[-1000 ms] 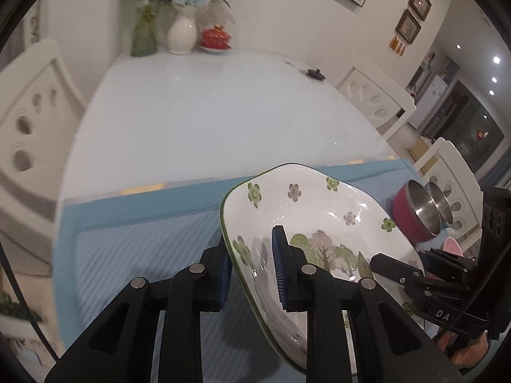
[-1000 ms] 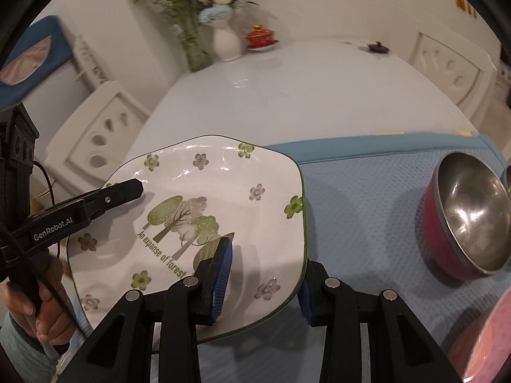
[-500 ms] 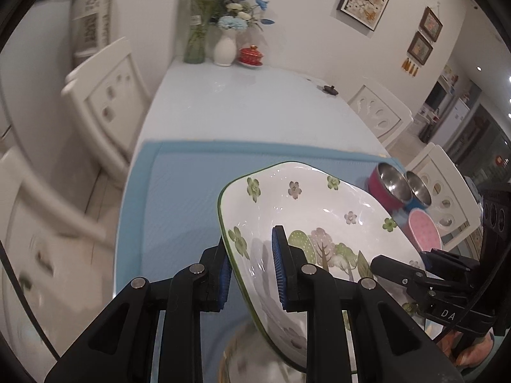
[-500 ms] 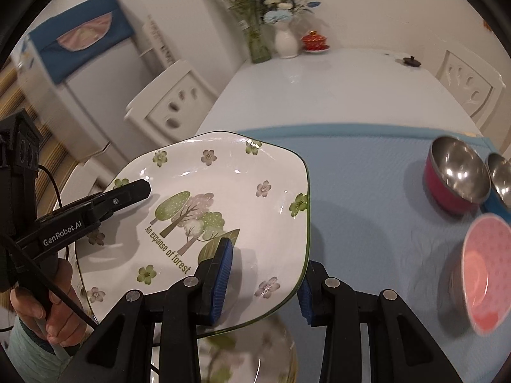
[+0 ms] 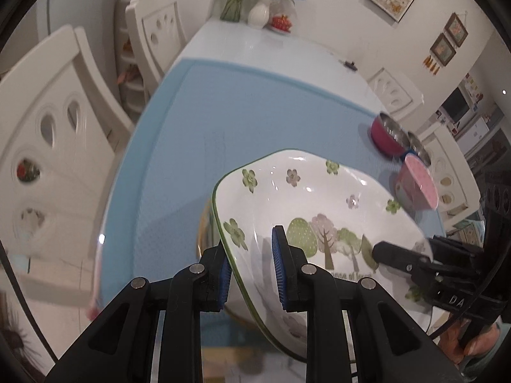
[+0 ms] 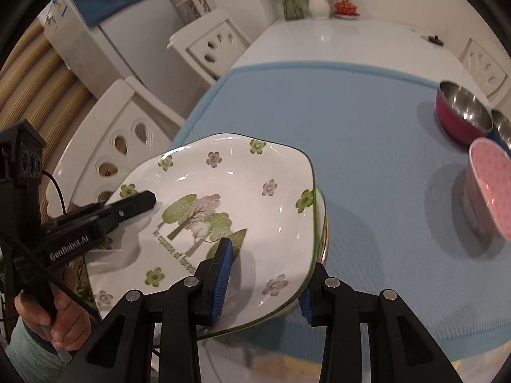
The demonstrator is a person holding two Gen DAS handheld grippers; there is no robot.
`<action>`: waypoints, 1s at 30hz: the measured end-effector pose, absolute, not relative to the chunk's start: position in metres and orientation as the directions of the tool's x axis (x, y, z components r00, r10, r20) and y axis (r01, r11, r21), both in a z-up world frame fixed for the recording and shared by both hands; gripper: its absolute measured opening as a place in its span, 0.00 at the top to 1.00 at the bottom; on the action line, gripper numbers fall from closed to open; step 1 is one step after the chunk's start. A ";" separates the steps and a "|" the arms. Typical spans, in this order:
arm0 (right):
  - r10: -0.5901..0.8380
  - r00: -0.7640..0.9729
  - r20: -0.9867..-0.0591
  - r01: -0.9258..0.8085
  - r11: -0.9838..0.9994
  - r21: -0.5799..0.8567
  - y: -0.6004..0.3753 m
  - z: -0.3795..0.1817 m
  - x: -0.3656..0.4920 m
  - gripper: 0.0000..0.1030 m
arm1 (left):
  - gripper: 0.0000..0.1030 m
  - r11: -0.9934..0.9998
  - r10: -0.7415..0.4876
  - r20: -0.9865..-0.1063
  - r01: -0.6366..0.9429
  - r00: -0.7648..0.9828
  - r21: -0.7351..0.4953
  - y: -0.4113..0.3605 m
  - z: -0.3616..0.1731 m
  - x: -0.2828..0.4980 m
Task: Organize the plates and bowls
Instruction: 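Lift the second hexagonal plate and carry it over the plate stack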
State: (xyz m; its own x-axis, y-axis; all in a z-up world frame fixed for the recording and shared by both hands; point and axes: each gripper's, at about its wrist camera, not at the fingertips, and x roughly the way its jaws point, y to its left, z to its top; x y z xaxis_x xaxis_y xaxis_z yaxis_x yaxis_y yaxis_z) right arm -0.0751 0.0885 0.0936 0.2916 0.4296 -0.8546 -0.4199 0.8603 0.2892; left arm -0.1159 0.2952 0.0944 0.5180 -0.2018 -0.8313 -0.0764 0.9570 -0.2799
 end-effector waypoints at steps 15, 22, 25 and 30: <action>0.374 0.220 -0.901 -0.435 0.864 0.253 0.092 0.061 -0.083 0.65 | 0.81 0.946 -0.205 -0.860 -0.129 0.468 -0.296 0.284 0.063 -0.142; 0.362 0.219 -0.906 -0.429 0.869 0.244 0.094 0.058 -0.082 0.65 | 0.80 0.941 -0.221 -0.856 -0.128 0.467 -0.313 0.286 0.061 -0.142; 0.368 0.216 -0.905 -0.413 0.874 0.257 0.088 0.059 -0.080 0.65 | 0.81 0.944 -0.224 -0.856 -0.114 0.466 -0.310 0.285 0.061 -0.141; 0.432 0.174 -0.885 -0.319 0.875 0.365 0.071 0.056 -0.067 0.65 | 0.81 0.945 -0.243 -0.860 -0.090 0.449 -0.315 0.285 0.061 -0.142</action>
